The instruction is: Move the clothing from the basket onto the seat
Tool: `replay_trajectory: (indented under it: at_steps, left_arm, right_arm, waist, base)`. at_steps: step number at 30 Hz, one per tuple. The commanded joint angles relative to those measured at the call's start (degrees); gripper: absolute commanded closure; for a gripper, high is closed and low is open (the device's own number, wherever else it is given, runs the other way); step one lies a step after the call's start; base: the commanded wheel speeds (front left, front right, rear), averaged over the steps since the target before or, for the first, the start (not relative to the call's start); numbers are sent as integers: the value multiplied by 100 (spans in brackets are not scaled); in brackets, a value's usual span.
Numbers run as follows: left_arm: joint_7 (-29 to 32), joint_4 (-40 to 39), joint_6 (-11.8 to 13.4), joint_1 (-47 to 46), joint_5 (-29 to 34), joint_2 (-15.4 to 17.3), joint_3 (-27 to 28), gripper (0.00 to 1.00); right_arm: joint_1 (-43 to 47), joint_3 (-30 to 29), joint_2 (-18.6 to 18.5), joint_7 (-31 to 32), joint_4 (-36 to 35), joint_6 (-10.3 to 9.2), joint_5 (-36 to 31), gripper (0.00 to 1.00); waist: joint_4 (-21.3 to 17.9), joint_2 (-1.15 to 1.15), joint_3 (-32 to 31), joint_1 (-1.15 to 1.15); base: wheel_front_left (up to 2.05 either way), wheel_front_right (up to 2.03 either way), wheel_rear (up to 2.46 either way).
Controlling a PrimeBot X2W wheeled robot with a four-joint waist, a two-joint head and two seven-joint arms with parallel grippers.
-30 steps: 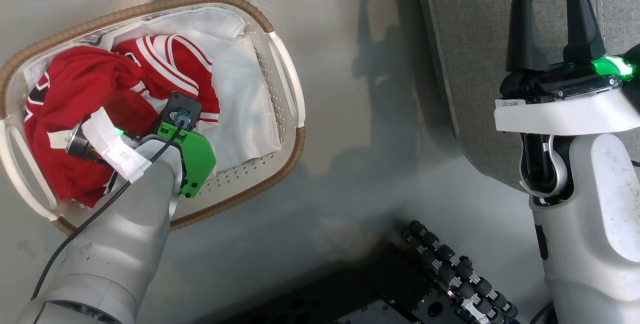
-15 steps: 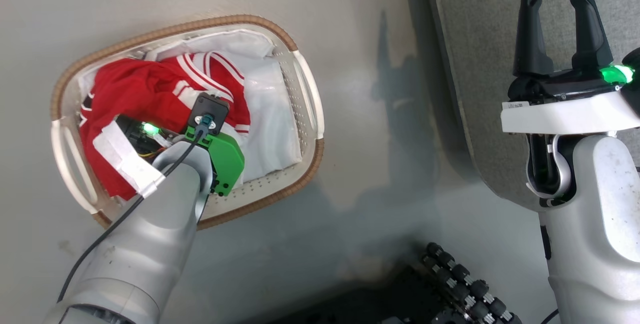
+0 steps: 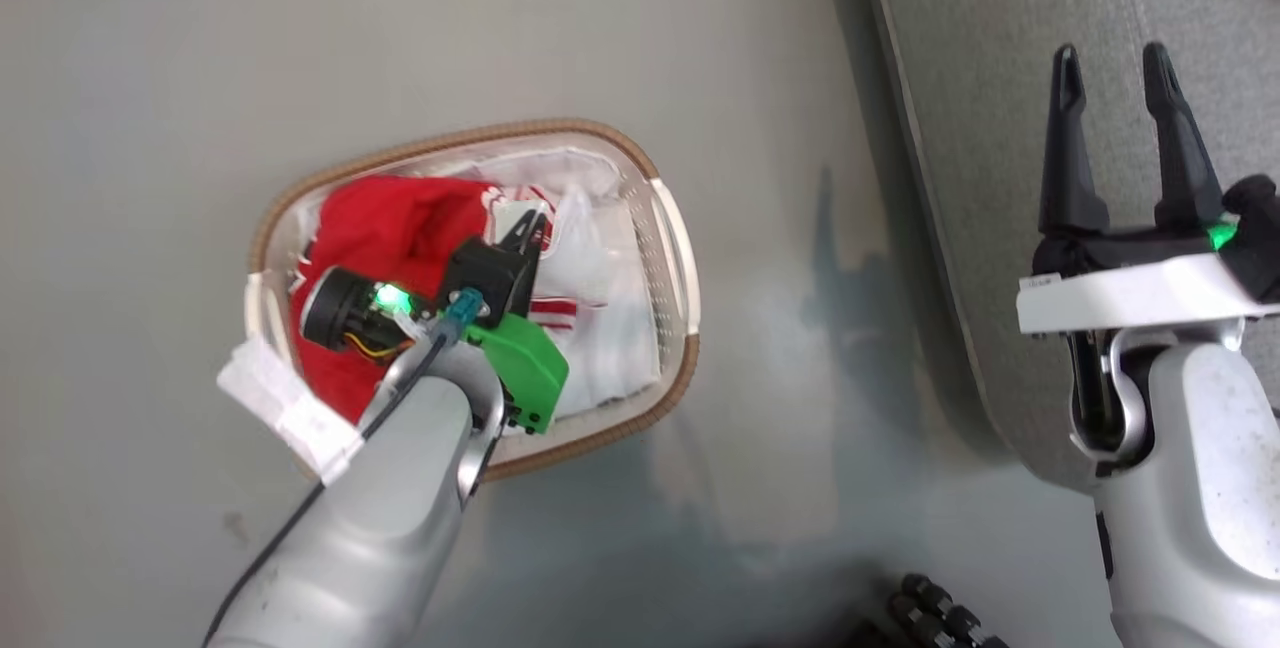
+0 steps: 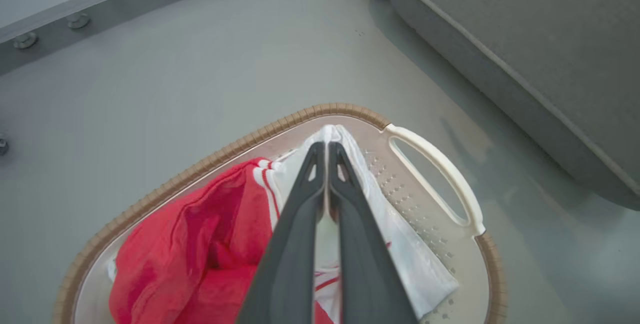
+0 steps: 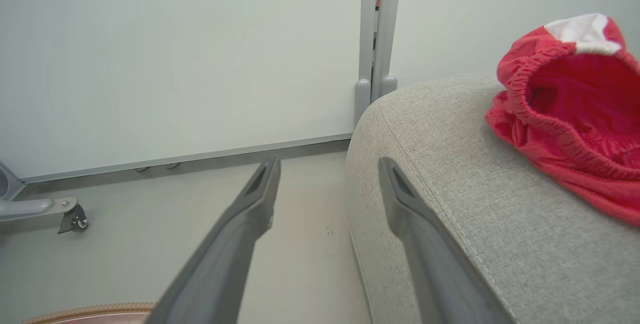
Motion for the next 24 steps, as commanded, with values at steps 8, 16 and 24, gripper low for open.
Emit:
replay_trajectory:
  at_steps: [8, 16, 24]
  left_arm:
    - [-9, -1674, 103, 1080, -109, 334, 106, 100]
    - [179, -3200, 320, 1648, -199, 536, 114, 100]
    - [512, -4366, 582, 1927, -291, 735, 219, 0]
  right_arm:
    - [533, -165, -25, -28, 182, -7, -194, 0]
    - [829, -232, -25, -28, 286, -7, -291, 0]
    - [948, -251, -25, -28, 335, -7, -347, 0]
  waist:
    - [683, 0, -1358, 0]
    - [850, 0, -1959, 0]
    - [882, 0, -2213, 0]
  base:
    - [0, 0, 0]
    - [0, 0, 0]
    - [0, 0, 0]
